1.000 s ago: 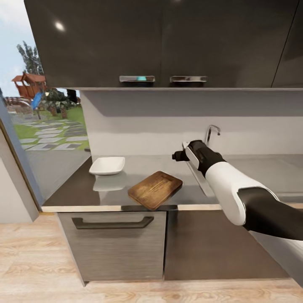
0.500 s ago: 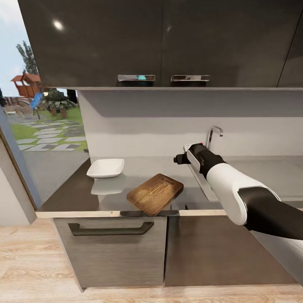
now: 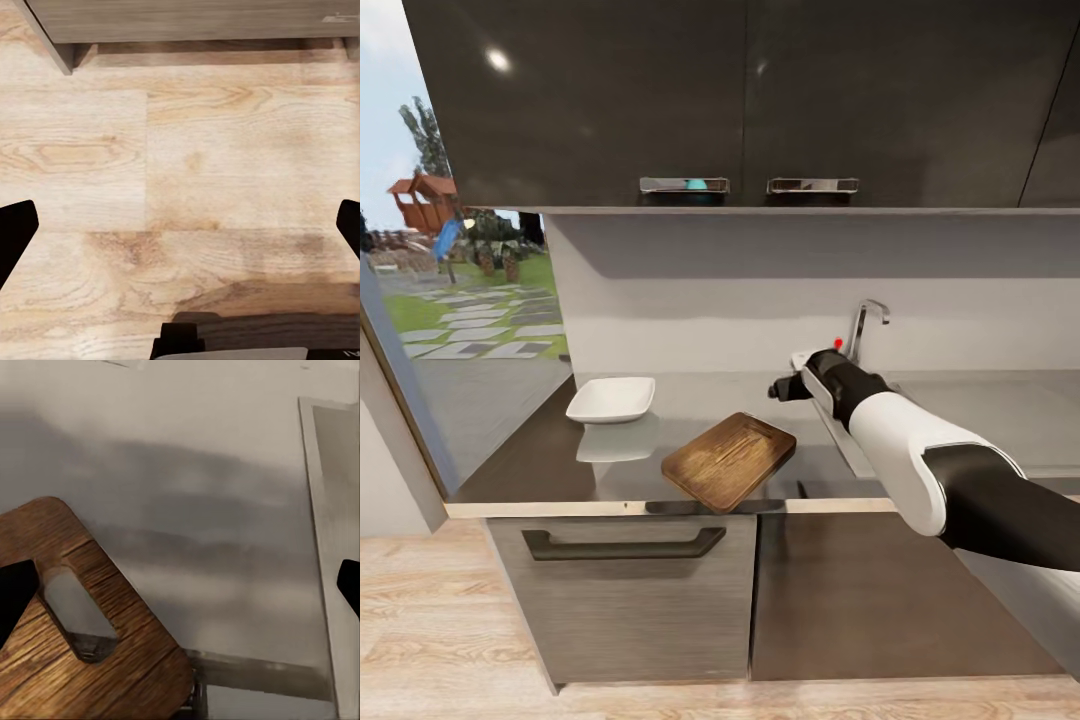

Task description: In the kitchen, take the Vidalia onion out of the sink, dice it on the chopping board with the paring knife, put the diced onion into the bowl on the countertop, then place both the paring knife and the chopping board into the sink.

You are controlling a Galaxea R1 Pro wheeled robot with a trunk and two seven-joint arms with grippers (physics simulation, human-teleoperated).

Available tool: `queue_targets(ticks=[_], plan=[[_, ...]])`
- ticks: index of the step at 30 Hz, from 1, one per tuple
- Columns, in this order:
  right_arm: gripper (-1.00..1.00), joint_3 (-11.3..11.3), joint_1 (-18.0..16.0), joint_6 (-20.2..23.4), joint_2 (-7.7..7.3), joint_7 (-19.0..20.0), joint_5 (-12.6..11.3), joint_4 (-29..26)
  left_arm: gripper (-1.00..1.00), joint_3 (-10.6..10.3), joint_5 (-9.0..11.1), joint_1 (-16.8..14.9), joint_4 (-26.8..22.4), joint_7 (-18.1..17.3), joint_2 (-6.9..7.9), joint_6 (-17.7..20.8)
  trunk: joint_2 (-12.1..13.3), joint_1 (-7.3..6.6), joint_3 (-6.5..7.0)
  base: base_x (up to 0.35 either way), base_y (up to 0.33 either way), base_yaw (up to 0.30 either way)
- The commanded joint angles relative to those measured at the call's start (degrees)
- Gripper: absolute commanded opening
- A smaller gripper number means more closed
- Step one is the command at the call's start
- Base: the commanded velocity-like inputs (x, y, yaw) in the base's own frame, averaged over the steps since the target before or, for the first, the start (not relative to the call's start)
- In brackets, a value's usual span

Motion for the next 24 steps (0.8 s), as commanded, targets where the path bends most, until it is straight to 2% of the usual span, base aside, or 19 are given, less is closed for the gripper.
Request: queue_targets(ticks=[1,4,7,12,24], plan=[[1.0,0.33,-0.02,0.27,-0.01,1.86,1.43,0.16,1.0,0.02,0.06,0.03,-0.09,0.01,0.01,-0.06,-0.03,0.0,-0.05,0.0,0.0,0.0],[1.0,0.33,-0.01,-1.06,-0.05,5.45,5.58,0.73,1.0,0.09,0.06,0.03,-0.05,0.01,0.01,-0.06,-0.03,0.0,-0.05,0.0,0.0,0.0],[1.0,0.28,-0.01,-2.52,-0.12,6.67,7.64,1.87,1.0,0.09,0.06,0.03,-0.01,0.01,0.01,-0.06,-0.03,0.0,-0.05,0.0,0.0,0.0],[1.0,0.25,-0.01,-4.35,-0.59,7.24,8.54,2.81,1.0,0.14,0.06,0.03,0.0,0.01,0.01,-0.06,-0.03,0.0,-0.05,0.0,0.0,0.0],[1.0,0.16,-0.01,-6.23,-1.16,7.42,8.57,3.83,1.0,0.16,0.06,0.03,0.01,0.01,0.01,-0.06,-0.03,0.0,-0.05,0.0,-0.026,0.0]])
